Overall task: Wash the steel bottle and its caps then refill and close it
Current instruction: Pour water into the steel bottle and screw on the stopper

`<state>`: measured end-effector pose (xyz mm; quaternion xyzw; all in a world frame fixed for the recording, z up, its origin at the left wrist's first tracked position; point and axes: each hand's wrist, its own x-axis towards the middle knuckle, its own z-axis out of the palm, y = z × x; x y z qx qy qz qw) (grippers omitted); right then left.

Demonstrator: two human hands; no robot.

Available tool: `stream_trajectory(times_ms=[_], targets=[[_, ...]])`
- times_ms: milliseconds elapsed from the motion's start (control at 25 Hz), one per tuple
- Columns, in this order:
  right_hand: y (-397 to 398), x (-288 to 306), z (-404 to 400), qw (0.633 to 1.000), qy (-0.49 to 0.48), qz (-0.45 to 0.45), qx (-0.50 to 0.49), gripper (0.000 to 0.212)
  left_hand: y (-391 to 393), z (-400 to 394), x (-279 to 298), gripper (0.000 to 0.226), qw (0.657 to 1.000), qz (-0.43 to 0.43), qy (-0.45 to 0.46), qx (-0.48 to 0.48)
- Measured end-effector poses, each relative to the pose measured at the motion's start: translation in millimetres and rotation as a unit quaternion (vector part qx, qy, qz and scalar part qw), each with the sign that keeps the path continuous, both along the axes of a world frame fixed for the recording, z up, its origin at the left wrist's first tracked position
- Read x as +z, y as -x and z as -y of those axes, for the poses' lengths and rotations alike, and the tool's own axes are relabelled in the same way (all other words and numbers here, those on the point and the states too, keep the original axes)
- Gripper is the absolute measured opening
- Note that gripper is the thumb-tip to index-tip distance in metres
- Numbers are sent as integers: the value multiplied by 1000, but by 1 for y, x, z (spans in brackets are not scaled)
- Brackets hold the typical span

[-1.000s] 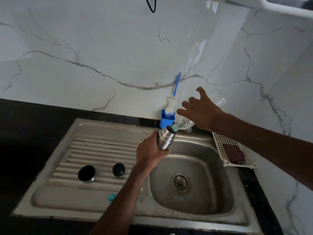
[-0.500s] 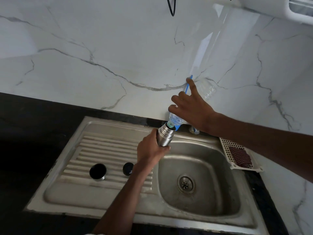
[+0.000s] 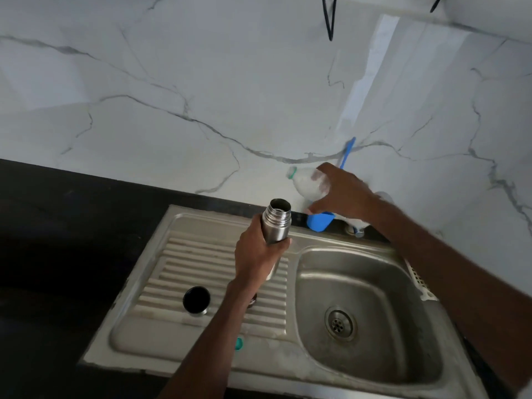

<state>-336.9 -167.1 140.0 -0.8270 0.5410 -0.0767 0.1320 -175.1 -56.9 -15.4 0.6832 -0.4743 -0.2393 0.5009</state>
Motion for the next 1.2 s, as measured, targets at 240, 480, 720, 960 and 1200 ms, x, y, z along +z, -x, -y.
stream_trajectory(times_ms=[240, 480, 720, 960, 1200], targets=[[-58, -70, -48, 896, -194, 396, -57, 57, -59, -4, -12, 54, 998, -21, 7, 54], [-108, -126, -85, 856, -206, 467, -83, 43, -108, -14, -30, 60, 989, -43, -15, 141], [-134, -156, -110, 879, -132, 432, -155, 58, -131, -24, -52, 62, 980, -38, -3, 196], [-141, -160, -116, 891, -128, 422, -113, 57, -147, -26, -64, 69, 980, -46, -8, 196], [-137, -155, -124, 885, -126, 439, -94, 61, -149, -34, -59, 77, 984, -68, -1, 163]])
